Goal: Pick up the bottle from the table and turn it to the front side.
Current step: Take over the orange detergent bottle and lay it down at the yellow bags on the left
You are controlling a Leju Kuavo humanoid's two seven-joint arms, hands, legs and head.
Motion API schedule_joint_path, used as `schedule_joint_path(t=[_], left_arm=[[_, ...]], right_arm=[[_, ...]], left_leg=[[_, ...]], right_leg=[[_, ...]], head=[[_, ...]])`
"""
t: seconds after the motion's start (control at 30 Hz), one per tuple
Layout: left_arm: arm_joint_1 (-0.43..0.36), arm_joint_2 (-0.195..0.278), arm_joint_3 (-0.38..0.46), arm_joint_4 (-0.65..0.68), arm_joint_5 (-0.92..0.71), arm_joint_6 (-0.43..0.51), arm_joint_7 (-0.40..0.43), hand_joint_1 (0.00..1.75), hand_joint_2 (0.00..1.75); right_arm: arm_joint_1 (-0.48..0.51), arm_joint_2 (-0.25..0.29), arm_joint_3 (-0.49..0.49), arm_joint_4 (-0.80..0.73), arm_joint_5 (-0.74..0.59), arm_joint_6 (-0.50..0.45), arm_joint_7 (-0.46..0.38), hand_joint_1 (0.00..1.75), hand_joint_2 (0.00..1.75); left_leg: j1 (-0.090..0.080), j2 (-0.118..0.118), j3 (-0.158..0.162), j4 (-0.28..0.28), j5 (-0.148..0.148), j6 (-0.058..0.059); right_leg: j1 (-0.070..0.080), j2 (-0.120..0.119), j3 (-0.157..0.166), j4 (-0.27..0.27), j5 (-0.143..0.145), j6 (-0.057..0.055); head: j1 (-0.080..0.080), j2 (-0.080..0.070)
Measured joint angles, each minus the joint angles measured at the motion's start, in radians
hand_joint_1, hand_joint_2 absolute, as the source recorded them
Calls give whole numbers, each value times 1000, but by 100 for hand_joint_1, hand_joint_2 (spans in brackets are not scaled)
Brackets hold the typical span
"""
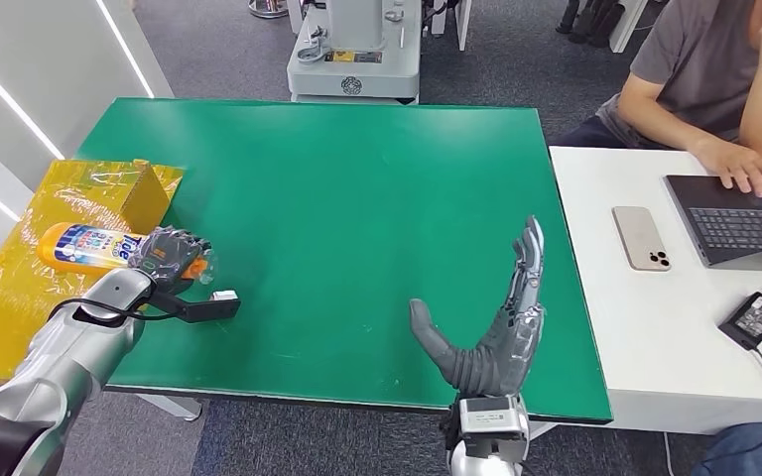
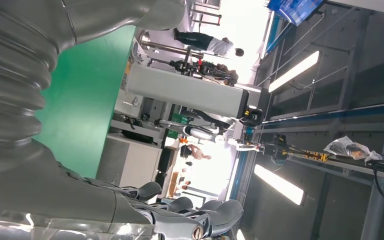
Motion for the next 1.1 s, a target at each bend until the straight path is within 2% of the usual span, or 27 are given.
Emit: schedule_joint_path(t=[1.1], left_arm=[[0,0,0,0,0,0,0,175,175]], right_arm=[[0,0,0,0,0,0,0,0,175]], left_leg=[[0,0,0,0,0,0]], right_leg=[[0,0,0,0,0,0]], head=[[0,0]])
